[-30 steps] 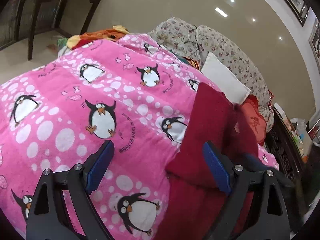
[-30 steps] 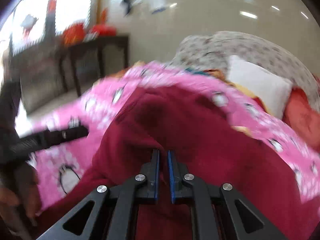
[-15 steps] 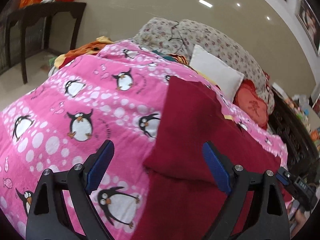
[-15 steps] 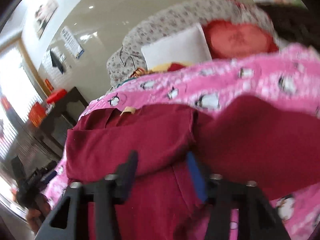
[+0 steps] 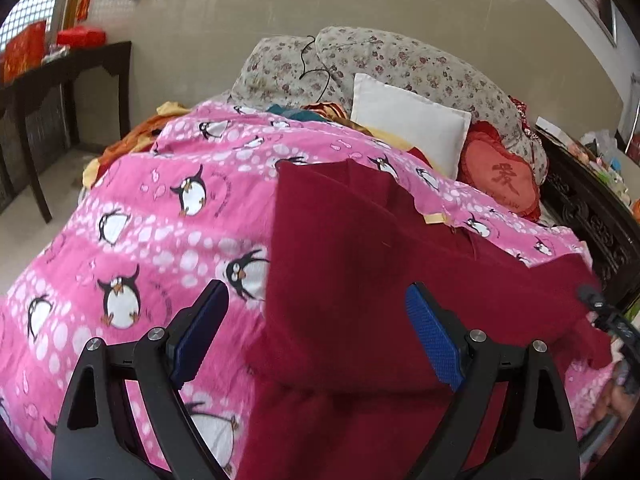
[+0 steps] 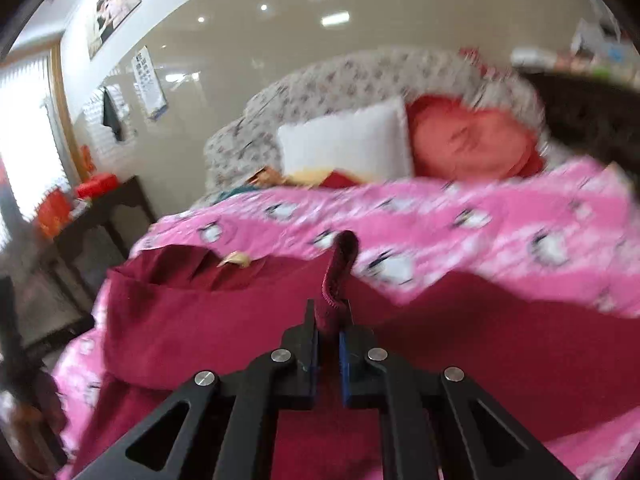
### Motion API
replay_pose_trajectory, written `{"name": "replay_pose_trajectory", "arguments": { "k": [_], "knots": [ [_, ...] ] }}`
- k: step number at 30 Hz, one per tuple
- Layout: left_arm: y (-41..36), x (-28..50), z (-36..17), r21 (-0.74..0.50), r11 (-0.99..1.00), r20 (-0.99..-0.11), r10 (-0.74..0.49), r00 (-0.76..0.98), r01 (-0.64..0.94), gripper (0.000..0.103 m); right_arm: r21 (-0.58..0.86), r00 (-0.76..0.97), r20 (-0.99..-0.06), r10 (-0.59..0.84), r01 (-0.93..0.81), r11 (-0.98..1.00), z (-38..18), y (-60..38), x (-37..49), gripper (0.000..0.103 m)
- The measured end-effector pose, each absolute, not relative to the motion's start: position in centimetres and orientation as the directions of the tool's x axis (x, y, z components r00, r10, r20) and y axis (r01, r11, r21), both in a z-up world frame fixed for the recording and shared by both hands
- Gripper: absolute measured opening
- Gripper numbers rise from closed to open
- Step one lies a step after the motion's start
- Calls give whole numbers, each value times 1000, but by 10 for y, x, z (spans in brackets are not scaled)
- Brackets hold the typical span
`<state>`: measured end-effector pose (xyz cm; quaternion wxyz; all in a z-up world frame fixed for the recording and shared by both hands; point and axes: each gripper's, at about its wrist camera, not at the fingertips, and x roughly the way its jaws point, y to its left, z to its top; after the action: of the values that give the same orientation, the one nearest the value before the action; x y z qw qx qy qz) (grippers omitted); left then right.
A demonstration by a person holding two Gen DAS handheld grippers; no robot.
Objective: Fold small clothes
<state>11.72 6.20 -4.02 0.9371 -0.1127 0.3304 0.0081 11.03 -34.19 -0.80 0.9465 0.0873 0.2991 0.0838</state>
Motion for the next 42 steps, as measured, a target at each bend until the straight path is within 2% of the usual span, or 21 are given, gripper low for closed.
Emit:
{"name": "replay_pose_trajectory", "arguments": {
  "k": [4, 7, 10, 14, 18, 20, 26, 28, 31, 36, 37, 40, 42],
  "knots": [
    [58, 141, -67, -184, 975, -695, -42, 717, -121, 90, 223, 731, -656, 187, -49, 974, -34, -352, 129, 7],
    [62, 143, -77, -205, 970, -707, -56, 705, -128, 90, 253, 737, -646, 199, -40, 967, -29, -361, 118, 12],
    [71, 139, -72, -208, 966, -686, -32, 727, -155, 90, 228, 788, -594, 165, -32, 973, -8, -359, 100, 18],
    [82, 143, -64, -177, 960, -666, 44, 745, -215, 90, 274, 762, -560, 324, -199, 941, 9, -322, 101, 21],
    [97, 160, -82, -162, 953, -723, 62, 688, -257, 90, 280, 667, -558, 493, -409, 869, 10, -247, 124, 21],
    [107, 159, -90, -181, 945, -720, 62, 692, -273, 90, 259, 607, -575, 549, -502, 825, 7, -202, 140, 21],
    [134, 156, -96, -264, 921, -702, 21, 712, -288, 90, 253, 466, -677, 570, -579, 775, -37, -88, 198, 21],
    [140, 154, -93, -284, 913, -695, 16, 719, -294, 90, 189, 496, -689, 529, -581, 791, -47, -64, 210, 21],
    [150, 140, -89, -337, 902, -684, -37, 728, -271, 90, 81, 582, -658, 478, -576, 814, -39, -44, 225, 21],
    [142, 120, -84, -343, 909, -690, -73, 720, -237, 90, 193, 535, -657, 531, -561, 805, -26, -54, 232, 22],
    [141, 119, -85, -344, 910, -691, -79, 718, -231, 90, 216, 527, -638, 561, -577, 787, -22, -58, 227, 26],
    [136, 110, -86, -321, 918, -692, -59, 719, -233, 90, 197, 513, -611, 603, -639, 743, -16, -52, 215, 48],
    [135, 109, -87, -305, 924, -696, -51, 716, -230, 90, 104, 523, -635, 569, -672, 734, -20, -33, 213, 49]
  ]
}}
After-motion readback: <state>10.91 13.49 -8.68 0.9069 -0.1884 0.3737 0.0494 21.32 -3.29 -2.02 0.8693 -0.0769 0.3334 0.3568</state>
